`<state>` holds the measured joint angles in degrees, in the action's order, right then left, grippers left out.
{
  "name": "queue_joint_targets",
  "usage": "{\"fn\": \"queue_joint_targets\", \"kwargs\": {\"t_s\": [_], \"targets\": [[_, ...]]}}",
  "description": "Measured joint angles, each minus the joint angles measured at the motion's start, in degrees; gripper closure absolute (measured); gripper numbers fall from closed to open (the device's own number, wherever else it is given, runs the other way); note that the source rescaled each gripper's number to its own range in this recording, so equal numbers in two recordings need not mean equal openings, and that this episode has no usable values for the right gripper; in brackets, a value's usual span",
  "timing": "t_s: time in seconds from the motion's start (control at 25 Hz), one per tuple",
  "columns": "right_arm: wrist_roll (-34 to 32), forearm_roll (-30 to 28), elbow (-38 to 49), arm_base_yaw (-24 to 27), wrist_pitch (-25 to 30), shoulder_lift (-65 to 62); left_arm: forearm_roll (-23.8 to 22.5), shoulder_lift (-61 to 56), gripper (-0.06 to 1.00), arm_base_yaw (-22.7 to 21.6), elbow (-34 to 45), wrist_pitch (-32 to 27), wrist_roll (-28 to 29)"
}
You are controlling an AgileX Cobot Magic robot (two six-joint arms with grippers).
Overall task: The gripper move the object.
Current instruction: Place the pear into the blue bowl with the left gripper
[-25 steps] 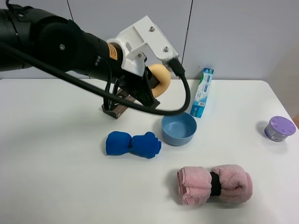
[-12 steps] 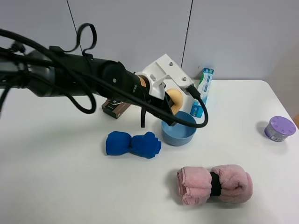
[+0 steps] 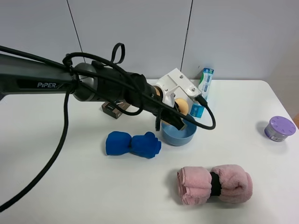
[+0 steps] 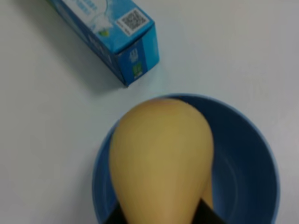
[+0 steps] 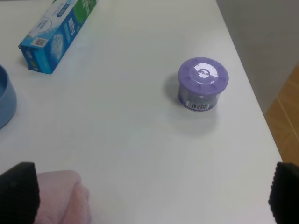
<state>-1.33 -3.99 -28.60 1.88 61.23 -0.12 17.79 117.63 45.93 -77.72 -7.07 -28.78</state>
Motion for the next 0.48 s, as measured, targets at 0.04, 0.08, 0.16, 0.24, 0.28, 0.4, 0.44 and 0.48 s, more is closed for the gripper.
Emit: {"fn": "queue_joint_targets", "kwargs": {"t_s": [0.04, 0.08, 0.16, 0.24, 0.28, 0.4, 0.44, 0.48], "targets": [[0.0, 0.0, 0.0, 0.0, 0.0, 0.0, 0.0, 0.6, 0.94, 0.0, 0.0, -0.1, 0.0], [0.0, 0.0, 0.0, 0.0, 0.0, 0.0, 0.0, 1.1, 0.94, 0.0, 0.0, -0.1, 0.0], [0.0, 0.0, 0.0, 0.0, 0.0, 0.0, 0.0, 1.8, 0.94, 0.0, 0.0, -0.1, 0.0], [0.0, 0.0, 0.0, 0.0, 0.0, 0.0, 0.1, 2.2, 0.94, 0.0, 0.0, 0.0, 0.0], [0.0, 0.0, 0.0, 0.0, 0.0, 0.0, 0.1, 2.1, 0.94, 0.0, 0.0, 0.1, 0.0], [0.0, 0.0, 0.0, 0.0, 0.0, 0.0, 0.1, 2.1, 0.91, 0.0, 0.0, 1.3, 0.0], [0.0, 0.0, 0.0, 0.0, 0.0, 0.0, 0.1, 2.1, 0.87, 0.0, 0.0, 1.7, 0.0], [0.0, 0.0, 0.0, 0.0, 0.0, 0.0, 0.1, 2.1, 0.82, 0.0, 0.0, 2.1, 0.0]]}}
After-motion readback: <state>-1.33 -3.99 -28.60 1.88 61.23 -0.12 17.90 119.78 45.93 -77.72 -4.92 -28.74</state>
